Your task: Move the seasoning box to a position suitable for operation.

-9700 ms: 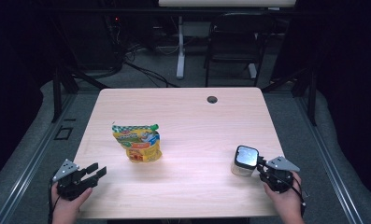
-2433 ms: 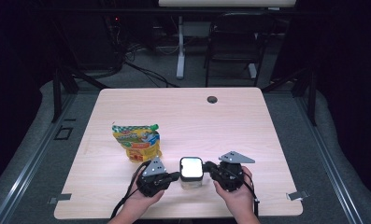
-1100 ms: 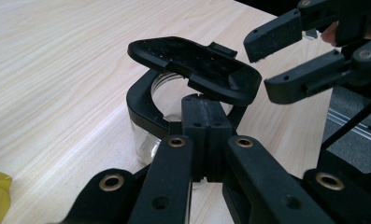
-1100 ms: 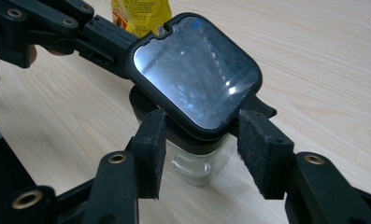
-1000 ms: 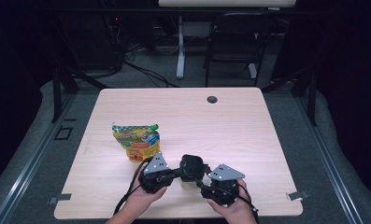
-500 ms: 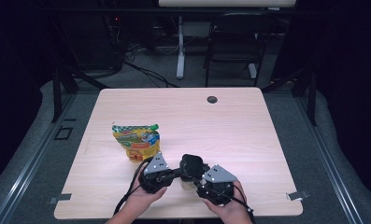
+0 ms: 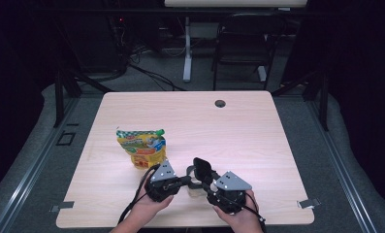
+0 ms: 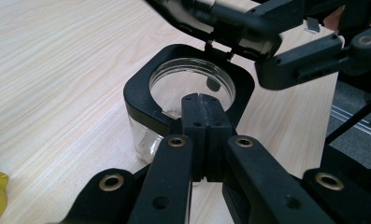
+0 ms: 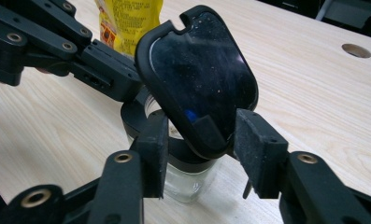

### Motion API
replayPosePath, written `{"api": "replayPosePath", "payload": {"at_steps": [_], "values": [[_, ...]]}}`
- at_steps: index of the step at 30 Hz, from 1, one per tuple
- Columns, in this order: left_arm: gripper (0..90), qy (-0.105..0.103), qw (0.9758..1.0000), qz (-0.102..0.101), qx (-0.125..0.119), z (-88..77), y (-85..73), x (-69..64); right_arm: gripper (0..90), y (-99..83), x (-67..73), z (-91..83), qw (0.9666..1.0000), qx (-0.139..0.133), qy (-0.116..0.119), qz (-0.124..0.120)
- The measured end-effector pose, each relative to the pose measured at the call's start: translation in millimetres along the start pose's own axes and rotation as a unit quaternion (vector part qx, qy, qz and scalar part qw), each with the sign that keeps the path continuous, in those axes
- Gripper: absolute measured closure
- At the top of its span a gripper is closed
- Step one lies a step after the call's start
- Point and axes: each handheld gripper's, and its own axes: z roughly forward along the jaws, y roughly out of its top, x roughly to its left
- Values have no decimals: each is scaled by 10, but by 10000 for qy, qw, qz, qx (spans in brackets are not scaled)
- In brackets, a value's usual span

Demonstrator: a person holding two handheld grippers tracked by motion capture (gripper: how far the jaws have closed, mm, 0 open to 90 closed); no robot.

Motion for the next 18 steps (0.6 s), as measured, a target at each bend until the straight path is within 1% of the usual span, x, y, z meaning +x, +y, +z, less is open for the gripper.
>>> {"api": "replayPosePath", "payload": {"at_steps": [2, 5, 11, 13, 14, 16, 18], "values": [[900, -10, 10000, 1, 6, 0, 1, 3, 579, -3, -14, -26, 10000, -60, -3, 63], [900, 9, 10000, 38, 6, -1, 0, -1, 601, -6, -43, -72, 9999, -85, -21, 105], [900, 8, 10000, 36, 1, -1, -1, 0, 653, -20, -81, -129, 9997, -166, -38, 196], [900, 24, 10000, 30, 9, -3, -2, 2, 666, -26, -98, -152, 9997, -165, -57, 188], [900, -13, 10000, 12, -3, -2, -3, 4, 670, -30, -106, -158, 9996, -180, -50, 212], [900, -12, 10000, 21, -3, -2, -3, 6, 682, -38, -124, -172, 9994, -189, -40, 281], [900, -7, 10000, 27, 1, -2, -2, 5, 692, -44, -138, -188, 9994, -178, -57, 285]]}}
